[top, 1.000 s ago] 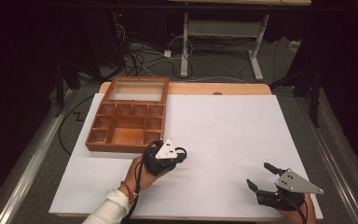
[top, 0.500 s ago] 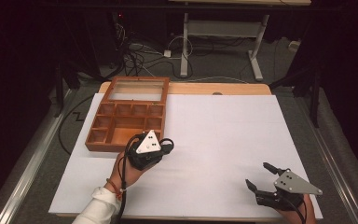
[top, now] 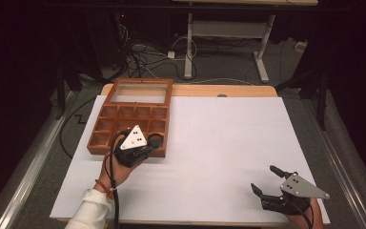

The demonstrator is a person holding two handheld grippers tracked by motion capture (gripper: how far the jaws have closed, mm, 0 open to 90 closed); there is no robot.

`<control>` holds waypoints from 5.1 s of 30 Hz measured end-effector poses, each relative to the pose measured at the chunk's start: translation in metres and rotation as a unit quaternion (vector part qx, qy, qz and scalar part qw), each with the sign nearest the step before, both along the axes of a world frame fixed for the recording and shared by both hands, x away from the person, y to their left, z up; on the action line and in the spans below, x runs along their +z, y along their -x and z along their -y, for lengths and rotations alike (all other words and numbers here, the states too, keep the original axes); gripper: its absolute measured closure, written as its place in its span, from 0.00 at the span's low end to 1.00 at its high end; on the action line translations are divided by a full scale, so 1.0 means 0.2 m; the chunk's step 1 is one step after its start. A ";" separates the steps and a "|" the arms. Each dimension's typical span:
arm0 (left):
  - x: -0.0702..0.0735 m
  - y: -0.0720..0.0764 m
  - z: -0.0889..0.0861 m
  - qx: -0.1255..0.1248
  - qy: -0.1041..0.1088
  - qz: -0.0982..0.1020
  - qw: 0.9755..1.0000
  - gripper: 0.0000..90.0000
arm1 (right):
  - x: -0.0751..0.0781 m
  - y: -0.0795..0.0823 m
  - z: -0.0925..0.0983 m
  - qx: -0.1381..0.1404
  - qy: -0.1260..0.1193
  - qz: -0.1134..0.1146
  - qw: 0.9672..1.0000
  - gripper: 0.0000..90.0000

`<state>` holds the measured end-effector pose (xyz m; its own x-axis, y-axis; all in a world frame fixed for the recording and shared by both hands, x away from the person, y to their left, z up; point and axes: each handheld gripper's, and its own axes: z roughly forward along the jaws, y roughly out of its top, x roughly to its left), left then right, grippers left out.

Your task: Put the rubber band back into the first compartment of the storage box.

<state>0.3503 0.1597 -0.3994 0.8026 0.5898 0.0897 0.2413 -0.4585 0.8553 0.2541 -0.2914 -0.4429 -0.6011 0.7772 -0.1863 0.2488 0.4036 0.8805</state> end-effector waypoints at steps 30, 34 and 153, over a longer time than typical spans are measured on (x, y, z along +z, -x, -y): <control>0.00 -0.33 -0.50 0.110 -0.028 -0.048 0.992 0.94 | -0.03 -0.02 -0.01 -0.017 0.014 -0.006 1.000 0.19; 0.00 -0.40 -0.56 0.132 -0.032 -0.057 0.989 0.94 | -0.03 -0.03 0.00 -0.019 0.015 -0.009 1.000 0.19; 0.10 -0.23 -0.37 0.142 0.002 0.093 0.985 0.18 | -0.05 -0.03 -0.10 0.012 0.036 -0.012 0.999 0.21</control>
